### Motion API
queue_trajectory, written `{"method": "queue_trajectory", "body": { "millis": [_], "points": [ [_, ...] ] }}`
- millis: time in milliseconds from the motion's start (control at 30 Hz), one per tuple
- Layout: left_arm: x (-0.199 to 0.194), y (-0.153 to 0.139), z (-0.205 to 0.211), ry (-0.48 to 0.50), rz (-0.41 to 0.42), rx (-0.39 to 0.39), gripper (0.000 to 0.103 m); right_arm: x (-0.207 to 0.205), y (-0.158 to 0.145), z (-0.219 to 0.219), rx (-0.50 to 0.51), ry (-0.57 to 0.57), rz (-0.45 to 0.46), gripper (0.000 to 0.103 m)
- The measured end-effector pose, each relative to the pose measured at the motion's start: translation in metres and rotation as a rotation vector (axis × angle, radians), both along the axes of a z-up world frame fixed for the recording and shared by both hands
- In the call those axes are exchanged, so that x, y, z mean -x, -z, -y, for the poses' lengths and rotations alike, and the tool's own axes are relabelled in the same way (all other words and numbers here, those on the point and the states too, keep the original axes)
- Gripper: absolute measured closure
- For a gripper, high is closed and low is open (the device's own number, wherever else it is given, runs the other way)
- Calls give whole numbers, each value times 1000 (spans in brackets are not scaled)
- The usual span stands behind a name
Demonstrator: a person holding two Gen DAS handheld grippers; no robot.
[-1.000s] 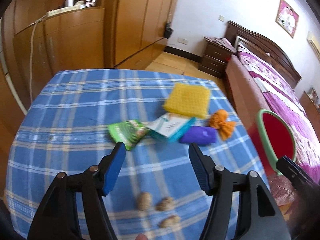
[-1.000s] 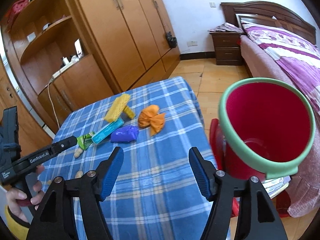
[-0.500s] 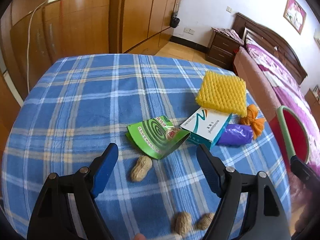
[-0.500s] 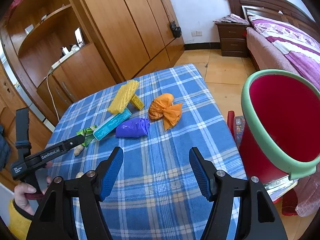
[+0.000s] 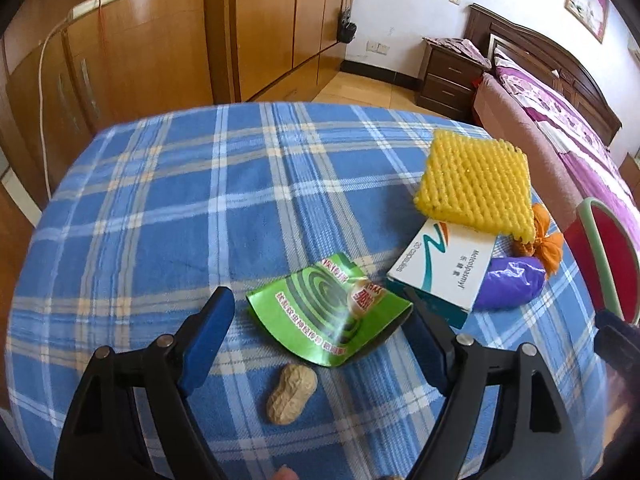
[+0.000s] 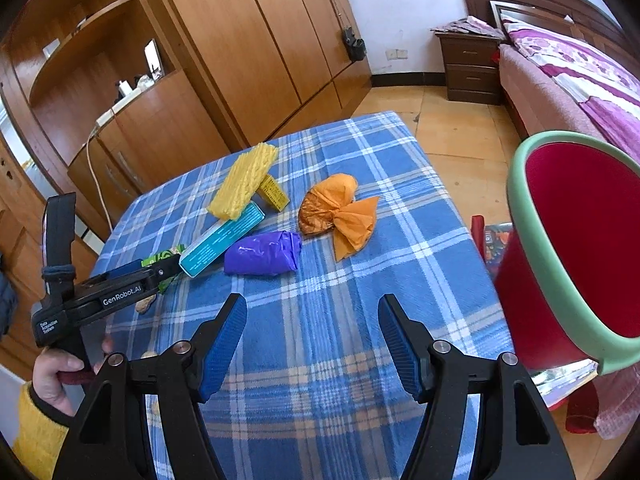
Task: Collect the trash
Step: 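Grasp the green mosquito-coil packet with the left tool while the right tool grasps the purple bag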
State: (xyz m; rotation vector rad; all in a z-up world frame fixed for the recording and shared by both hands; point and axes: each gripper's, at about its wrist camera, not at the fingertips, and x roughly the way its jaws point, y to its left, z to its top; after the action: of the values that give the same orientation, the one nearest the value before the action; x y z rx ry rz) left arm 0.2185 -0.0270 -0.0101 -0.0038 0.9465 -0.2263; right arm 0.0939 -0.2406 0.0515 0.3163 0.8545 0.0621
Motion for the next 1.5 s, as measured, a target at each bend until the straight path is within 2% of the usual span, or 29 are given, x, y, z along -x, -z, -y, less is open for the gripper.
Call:
{"method": "queue_trajectory", "body": {
  "millis": [100,200,467,733,833,1200,1267,1333,1367,1400,1433,1500],
  "points": [
    [1,1,-6,-28,3,13,37,-6,2,-4,2,-12,-7,33],
    [3,-1,-11,-31,7,42,39,-12,4,-9,1,-31,-11,33],
    [17,-14,-26,-71,46,101,40,-35,11,-26,-1,-85,-19,33],
    [30,-16,-35,-117,62,125,40,-61,23,-46,41,-127,-37,33],
    [30,-17,-37,-119,63,132,40,-68,25,-56,58,-141,-38,29],
    [31,-16,-40,-119,66,137,40,-83,33,-76,128,-149,-37,30],
    [32,-16,-40,-117,67,137,40,-82,33,-75,133,-143,-35,51],
    [33,-16,-39,-116,69,137,40,-81,32,-74,128,-147,-37,60],
    [34,-16,-39,-116,68,137,40,-81,33,-74,121,-150,-38,68],
    [35,-16,-39,-116,68,138,40,-80,33,-74,120,-151,-39,69],
    [36,-16,-38,-116,69,139,40,-79,33,-73,117,-153,-38,75],
    [36,-16,-38,-116,68,139,40,-76,33,-72,115,-158,-36,79]
  ]
}}
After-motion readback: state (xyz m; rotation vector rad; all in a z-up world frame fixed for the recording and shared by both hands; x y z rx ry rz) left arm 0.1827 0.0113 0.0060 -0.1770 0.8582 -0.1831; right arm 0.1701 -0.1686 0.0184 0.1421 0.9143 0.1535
